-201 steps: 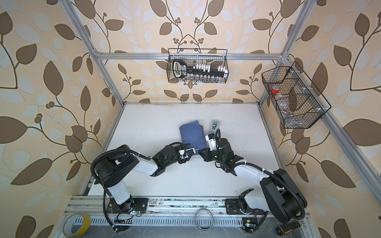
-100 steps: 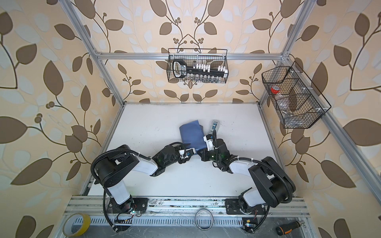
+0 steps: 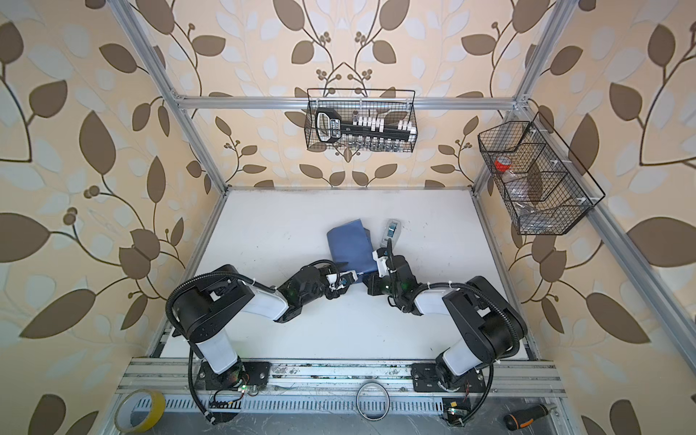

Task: Wrap a gift box in wrapping paper
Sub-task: Stick the wrapping paper to the gift box, then stand up the gift box at the center of the table.

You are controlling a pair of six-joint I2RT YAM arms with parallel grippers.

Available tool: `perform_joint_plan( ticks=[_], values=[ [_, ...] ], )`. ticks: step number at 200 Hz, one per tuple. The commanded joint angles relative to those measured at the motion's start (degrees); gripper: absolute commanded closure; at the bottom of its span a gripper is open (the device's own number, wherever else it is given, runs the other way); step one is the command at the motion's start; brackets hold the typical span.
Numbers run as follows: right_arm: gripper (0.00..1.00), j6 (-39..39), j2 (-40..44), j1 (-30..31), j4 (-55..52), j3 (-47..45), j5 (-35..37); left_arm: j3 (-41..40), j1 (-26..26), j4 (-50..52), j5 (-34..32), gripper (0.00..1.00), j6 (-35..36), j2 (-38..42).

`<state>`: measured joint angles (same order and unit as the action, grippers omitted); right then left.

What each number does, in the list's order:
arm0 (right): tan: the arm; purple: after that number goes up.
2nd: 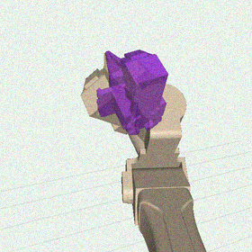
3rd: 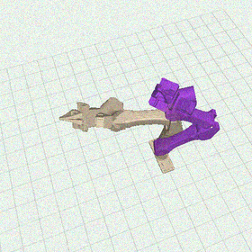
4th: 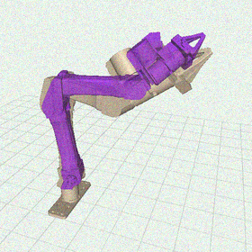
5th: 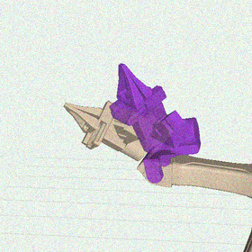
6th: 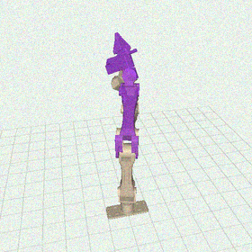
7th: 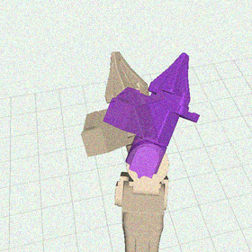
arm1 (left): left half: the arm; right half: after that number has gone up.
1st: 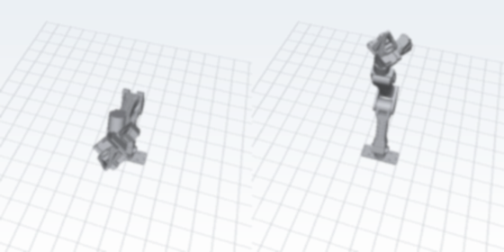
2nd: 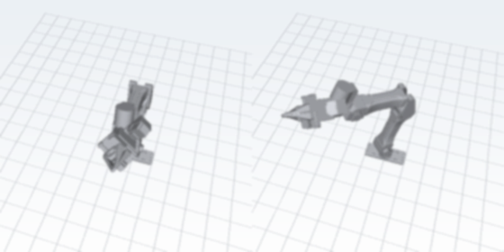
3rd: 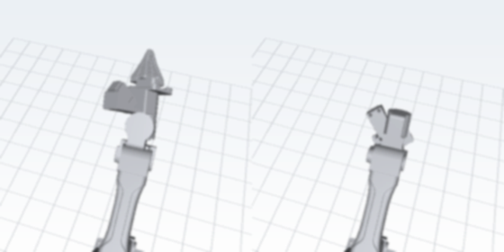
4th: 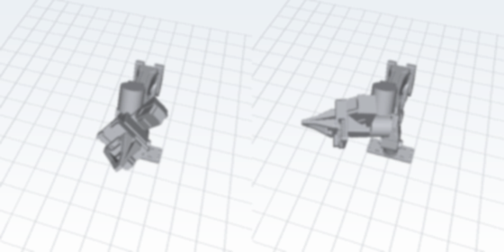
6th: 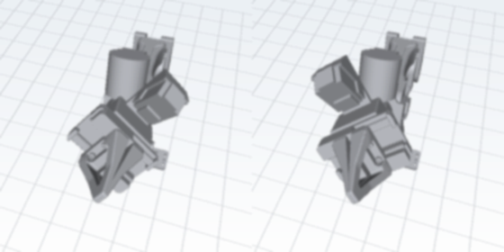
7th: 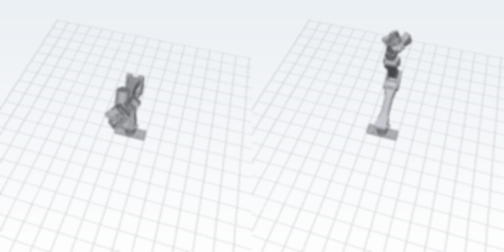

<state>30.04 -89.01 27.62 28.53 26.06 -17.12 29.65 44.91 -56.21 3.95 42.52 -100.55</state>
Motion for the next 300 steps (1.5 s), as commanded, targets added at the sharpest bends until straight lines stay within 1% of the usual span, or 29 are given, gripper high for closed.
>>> perform_joint_plan(
  ticks=[1,23,43,54,69,78,79,82,93,102,110,113,115,122,129,136,146,152,159,167,171,184,200,233,253,271,300],
  values=[
    [0.91,-1.54,2.04,-1.36,0.64,-1.65,0.89,-0.87,-0.26,4.22,1.0,0.36,-0.88,1.3],
    [0.89,-2.71,7.44,-2.04,-3.84,-3.26,0.46,-0.03,-0.17,7.04,1.57,0.28,-2.49,4.43],
    [0.84,-4.28,13.81,-2.21,-9.85,-3.92,1.66,0.51,-0.17,10.41,2.91,0.2,-5.32,8.91],
    [0.8,-5.0,17.44,-2.58,-13.43,-3.79,2.9,0.81,-0.16,12.53,3.72,0.16,-8.0,11.8],
    [0.75,-5.11,22.55,-3.69,-17.02,-3.4,4.72,1.0,-0.15,14.85,4.47,0.14,-12.05,15.96],
    [0.69,-4.72,24.84,-4.67,-18.37,-2.85,5.37,0.93,-0.25,15.85,4.31,0.13,-15.21,17.49],
    [0.68,-4.64,25.06,-4.8,-18.49,-2.81,5.4,0.93,-0.21,15.95,4.31,0.13,-15.77,19.01],
    [0.66,-4.4,25.67,-5.11,-18.78,-2.59,5.56,0.96,-0.25,16.24,3.77,0.12,-17.15,19.92],
    [0.59,-3.44,26.84,-6.17,-19.3,-1.61,6.46,0.85,-0.39,18.22,1.82,0.11,-24.06,23.14],
    [0.52,-2.25,26.22,-6.88,-19.01,-0.48,7.31,1.14,-0.64,21.06,-1.95,0.09,-31.78,25.6],
    [0.46,-1.69,24.42,-7.36,-18.54,1.21,7.19,2.18,-1.44,25.94,-6.54,0.07,-41.16,27.4],
    [0.37,-1.57,23.34,-7.51,-18.52,2.12,6.97,2.98,-1.99,28.82,-8.18,0.06,-45.32,27.95],
    [0.34,-1.48,22.67,-7.56,-18.56,2.8,6.81,3.54,-2.47,30.66,-8.98,0.05,-48.19,28.2],
    [0.26,-1.43,19.57,-7.86,-19.27,5.69,6.0,6.16,-5.07,39.47,-9.34,0.04,-57.34,28.67],
    [0.23,-1.32,16.03,-8.19,-20.28,9.05,4.52,8.44,-8.51,46.66,-5.66,0.03,-65.56,28.17],
    [0.21,-1.02,12.41,-8.53,-21.12,12.33,2.85,9.82,-11.99,50.17,-0.21,0.04,-71.83,27.09],
    [0.15,-0.7,7.4,-8.72,-21.69,16.67,0.9,10.24,-15.99,49.68,7.99,0.04,-78.59,24.64],
    [0.13,-0.58,4.59,-8.7,-22.03,19.04,-0.3,10.3,-17.35,47.66,12.86,0.05,-81.72,22.89],
    [0.11,-0.21,1.24,-8.68,-22.56,21.63,-1.76,11.27,-18.26,46.25,16.85,0.06,-84.13,20.51],
    [0.1,0.29,-2.26,-8.61,-22.94,24.04,-3.42,13.12,-18.45,46.22,19.23,0.07,-85.47,18.44],
    [0.1,0.64,-3.87,-8.63,-22.97,25.19,-4.5,14.18,-18.45,46.27,20.07,0.07,-85.77,15.78],
    [0.1,2.13,-7.69,-8.5,-21.18,27.02,-7.39,16.92,-18.53,46.14,21.87,0.08,-86.96,11.85],
    [0.1,3.51,-10.36,-8.12,-18.82,28.23,-9.5,20.51,-18.54,46.54,23.45,0.08,-87.25,7.97],
    [0.11,4.0,-14.26,-7.16,-18.85,31.06,-10.51,27.39,-18.67,48.23,25.19,0.08,-87.55,-0.23],
    [0.12,5.9,-15.26,-7.14,-15.92,31.01,-12.72,28.92,-18.71,45.97,26.22,0.08,-88.65,-2.3],
    [0.14,7.97,-15.3,-7.13,-13.1,30.85,-14.96,30.75,-18.71,46.1,26.82,0.08,-88.67,-3.05],
    [0.19,10.65,-14.05,-7.3,-9.36,29.67,-16.85,32.96,-18.71,46.57,27.55,0.09,-88.55,-3.34]
  ],
)
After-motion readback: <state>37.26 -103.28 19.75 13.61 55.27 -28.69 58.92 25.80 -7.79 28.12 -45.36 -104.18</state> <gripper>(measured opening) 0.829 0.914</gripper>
